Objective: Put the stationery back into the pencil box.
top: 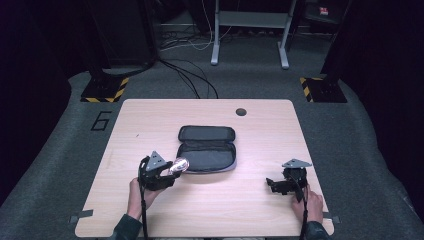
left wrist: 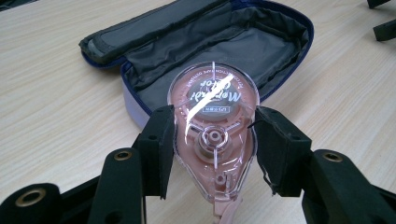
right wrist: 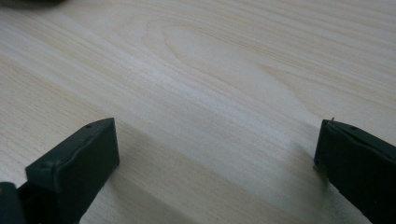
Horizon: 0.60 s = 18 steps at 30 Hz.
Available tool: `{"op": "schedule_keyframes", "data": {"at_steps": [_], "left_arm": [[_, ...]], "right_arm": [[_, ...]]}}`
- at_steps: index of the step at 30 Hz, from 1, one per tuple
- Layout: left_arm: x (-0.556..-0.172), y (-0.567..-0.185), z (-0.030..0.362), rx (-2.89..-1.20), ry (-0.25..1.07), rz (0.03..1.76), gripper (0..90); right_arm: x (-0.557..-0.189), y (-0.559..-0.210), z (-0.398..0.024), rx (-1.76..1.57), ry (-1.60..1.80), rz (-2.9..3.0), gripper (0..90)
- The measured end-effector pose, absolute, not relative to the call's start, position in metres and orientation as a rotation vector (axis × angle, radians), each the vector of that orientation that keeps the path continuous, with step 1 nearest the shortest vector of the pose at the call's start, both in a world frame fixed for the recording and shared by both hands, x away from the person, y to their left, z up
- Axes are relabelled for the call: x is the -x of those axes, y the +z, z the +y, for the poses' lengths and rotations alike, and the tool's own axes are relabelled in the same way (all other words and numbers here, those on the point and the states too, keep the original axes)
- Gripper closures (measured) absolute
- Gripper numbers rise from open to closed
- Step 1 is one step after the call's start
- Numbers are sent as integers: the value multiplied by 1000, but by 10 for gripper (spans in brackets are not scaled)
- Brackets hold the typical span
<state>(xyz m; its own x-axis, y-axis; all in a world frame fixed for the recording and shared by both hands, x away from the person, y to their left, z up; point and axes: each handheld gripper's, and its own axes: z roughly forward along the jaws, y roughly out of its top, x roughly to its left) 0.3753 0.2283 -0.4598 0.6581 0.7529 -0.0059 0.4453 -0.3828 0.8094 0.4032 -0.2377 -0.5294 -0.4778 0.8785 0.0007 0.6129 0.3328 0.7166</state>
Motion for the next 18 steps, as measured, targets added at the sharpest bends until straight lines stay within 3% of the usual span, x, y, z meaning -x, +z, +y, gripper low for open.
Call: {"op": "schedule_keyframes", "data": {"at_steps": [18], "left_arm": [[-399,-455,208,-2056,469,894,498]], "right_arm": [[-403,-529,-238,-1317,933,2219,0]]}}
